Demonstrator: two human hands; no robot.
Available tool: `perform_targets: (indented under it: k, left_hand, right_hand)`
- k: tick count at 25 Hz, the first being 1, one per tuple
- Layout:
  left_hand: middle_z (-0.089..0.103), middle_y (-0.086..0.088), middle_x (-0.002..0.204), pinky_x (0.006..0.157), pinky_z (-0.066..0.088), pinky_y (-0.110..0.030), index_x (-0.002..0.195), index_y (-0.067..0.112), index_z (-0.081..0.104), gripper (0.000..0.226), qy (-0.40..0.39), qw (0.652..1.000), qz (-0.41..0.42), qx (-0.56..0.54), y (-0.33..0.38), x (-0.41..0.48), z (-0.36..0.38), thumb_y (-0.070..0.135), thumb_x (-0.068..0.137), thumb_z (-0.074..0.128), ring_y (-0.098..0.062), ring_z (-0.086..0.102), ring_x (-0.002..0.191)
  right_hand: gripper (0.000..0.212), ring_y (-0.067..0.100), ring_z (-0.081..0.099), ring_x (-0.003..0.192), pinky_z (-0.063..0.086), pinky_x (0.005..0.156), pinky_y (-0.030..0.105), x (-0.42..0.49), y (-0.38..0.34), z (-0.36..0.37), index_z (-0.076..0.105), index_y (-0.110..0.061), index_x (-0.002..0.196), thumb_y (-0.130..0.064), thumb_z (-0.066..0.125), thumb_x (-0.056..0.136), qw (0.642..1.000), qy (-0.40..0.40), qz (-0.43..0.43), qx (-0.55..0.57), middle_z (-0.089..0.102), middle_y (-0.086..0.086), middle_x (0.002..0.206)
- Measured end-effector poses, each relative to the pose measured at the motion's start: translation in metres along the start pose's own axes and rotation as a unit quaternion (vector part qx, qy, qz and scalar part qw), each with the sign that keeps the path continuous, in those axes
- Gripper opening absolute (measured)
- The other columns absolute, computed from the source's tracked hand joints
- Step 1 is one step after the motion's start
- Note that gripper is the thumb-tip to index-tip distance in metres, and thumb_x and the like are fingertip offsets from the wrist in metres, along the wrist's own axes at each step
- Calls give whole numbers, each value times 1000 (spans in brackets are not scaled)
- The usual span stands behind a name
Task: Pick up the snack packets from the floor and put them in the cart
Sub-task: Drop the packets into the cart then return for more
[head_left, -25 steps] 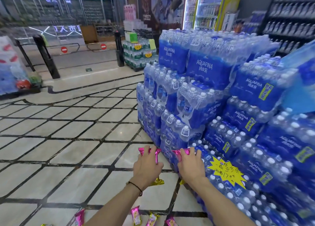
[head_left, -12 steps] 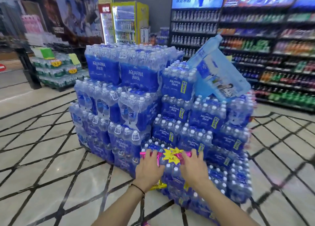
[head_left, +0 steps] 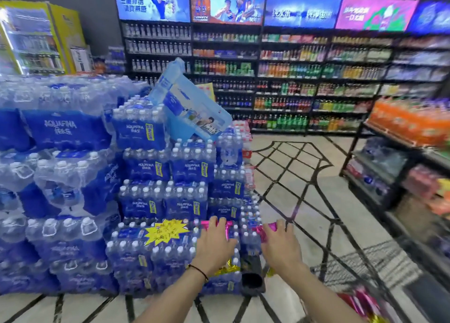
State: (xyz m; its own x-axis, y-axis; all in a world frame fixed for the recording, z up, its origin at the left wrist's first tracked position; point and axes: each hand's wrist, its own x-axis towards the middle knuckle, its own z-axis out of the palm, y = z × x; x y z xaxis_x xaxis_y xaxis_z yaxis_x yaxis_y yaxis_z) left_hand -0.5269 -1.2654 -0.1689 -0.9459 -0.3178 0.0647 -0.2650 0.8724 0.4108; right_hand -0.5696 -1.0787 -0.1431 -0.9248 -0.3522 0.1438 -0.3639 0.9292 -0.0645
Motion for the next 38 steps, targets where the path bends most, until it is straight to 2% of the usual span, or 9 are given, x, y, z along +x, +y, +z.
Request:
perform_targets:
  k: [6, 9, 13, 16, 21, 27, 31, 35, 38]
  left_hand:
    - [38, -4, 143, 89, 51, -48, 135, 21, 40, 56, -44, 995, 84, -8, 157, -25, 77, 47, 87, 51, -37, 54, 118]
    - [38, -4, 144, 88, 53, -47, 137, 23, 40, 61, -57, 994, 96, -9, 223, -45, 119, 50, 84, 50, -34, 53, 117]
    - [37, -3, 145, 90, 51, -47, 141, 22, 38, 65, -68, 993, 100, -5, 307, -78, 167, 50, 84, 50, -33, 54, 118]
    - [36, -3, 145, 92, 51, -48, 141, 22, 37, 64, -87, 992, 89, -15, 354, -104, 202, 50, 85, 50, -32, 54, 118]
    - [34, -1, 146, 88, 54, -46, 140, 22, 39, 65, -124, 991, 47, -27, 390, -119, 244, 48, 82, 53, -31, 55, 117]
    - [42, -2, 130, 83, 55, -45, 126, 22, 44, 50, -149, 988, 22, -28, 395, -89, 289, 45, 82, 52, -27, 57, 103]
    - [40, -4, 139, 85, 55, -42, 132, 19, 43, 53, -182, 983, 11, -29, 401, -59, 327, 42, 86, 56, -28, 57, 110]
    - [39, -4, 140, 78, 57, -42, 134, 20, 42, 56, -204, 979, -3, -23, 408, -41, 358, 40, 83, 53, -28, 59, 104]
    - [38, -4, 140, 79, 58, -41, 137, 20, 41, 58, -216, 976, -23, -23, 412, -30, 386, 41, 84, 53, -27, 59, 104]
  right_hand:
    - [51, 35, 37, 127, 47, 96, 41, -65, 167, -10, 43, -23, 141, -36, 50, 92, 997, -21, 80, -12, 41, 12, 143]
    - [57, 38, 32, 134, 43, 104, 43, -101, 242, -12, 39, -22, 146, -43, 50, 94, 994, -41, 98, -19, 39, 14, 147]
    - [55, 39, 28, 139, 44, 106, 45, -145, 335, -19, 38, -22, 147, -35, 52, 95, 991, -46, 125, -12, 36, 14, 151]
    - [52, 37, 29, 136, 46, 105, 45, -173, 395, -14, 40, -21, 145, -36, 51, 97, 989, -63, 133, -9, 36, 14, 149]
    - [54, 37, 28, 138, 44, 108, 45, -179, 449, 7, 39, -23, 147, -32, 53, 96, 985, -88, 146, 4, 35, 14, 151]
    - [60, 34, 32, 138, 36, 113, 44, -154, 474, 49, 36, -24, 149, -42, 56, 95, 983, -116, 139, 6, 40, 13, 148]
    - [55, 33, 30, 141, 37, 114, 43, -129, 495, 74, 37, -23, 148, -34, 53, 97, 979, -141, 145, 12, 40, 13, 149]
    - [54, 34, 27, 142, 42, 111, 44, -105, 512, 94, 40, -24, 146, -33, 56, 95, 974, -166, 150, 23, 37, 12, 150]
    - [55, 36, 27, 141, 41, 111, 41, -84, 528, 112, 37, -24, 148, -32, 56, 96, 974, -183, 134, 17, 37, 13, 149]
